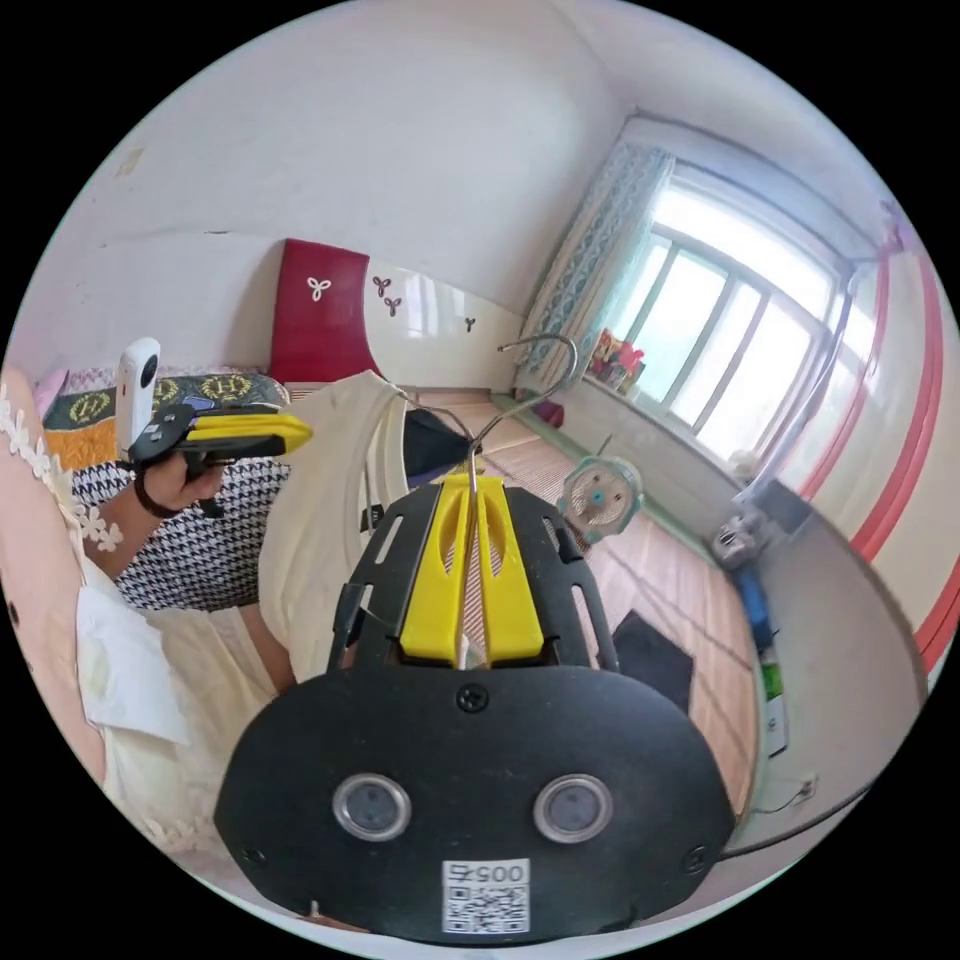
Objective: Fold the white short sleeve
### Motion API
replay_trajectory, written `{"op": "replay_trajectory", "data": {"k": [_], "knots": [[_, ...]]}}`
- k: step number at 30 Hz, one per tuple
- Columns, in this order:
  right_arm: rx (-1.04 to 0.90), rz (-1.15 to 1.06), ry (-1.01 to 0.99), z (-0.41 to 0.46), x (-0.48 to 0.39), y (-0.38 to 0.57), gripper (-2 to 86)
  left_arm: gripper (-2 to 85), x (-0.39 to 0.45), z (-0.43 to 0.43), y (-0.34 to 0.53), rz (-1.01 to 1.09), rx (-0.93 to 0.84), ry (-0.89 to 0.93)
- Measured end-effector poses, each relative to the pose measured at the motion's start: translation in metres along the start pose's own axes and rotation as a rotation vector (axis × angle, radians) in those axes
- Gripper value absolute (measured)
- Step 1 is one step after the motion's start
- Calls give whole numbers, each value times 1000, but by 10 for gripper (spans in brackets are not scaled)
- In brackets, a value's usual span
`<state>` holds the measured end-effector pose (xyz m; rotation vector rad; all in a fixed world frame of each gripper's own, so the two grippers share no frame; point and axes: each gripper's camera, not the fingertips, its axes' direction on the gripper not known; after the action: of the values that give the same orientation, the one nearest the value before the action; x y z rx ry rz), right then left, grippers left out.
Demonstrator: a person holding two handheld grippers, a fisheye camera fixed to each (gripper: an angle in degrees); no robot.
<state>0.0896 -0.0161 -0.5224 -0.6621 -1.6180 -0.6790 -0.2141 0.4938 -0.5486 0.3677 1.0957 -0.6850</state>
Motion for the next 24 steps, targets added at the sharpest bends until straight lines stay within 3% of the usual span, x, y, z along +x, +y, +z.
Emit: {"op": "replay_trajectory", "data": {"k": [9, 19, 24], "knots": [[-205, 130, -82, 64, -8, 87, -16, 67, 10, 86, 29, -36, -137, 132], [-394, 222, -108, 128, 7, 156, -15, 63, 7, 153, 56, -93, -305, 161], [-370, 278, -141, 142, 29, 166, -10, 64, 7, 171, 71, -97, -367, 154]]}}
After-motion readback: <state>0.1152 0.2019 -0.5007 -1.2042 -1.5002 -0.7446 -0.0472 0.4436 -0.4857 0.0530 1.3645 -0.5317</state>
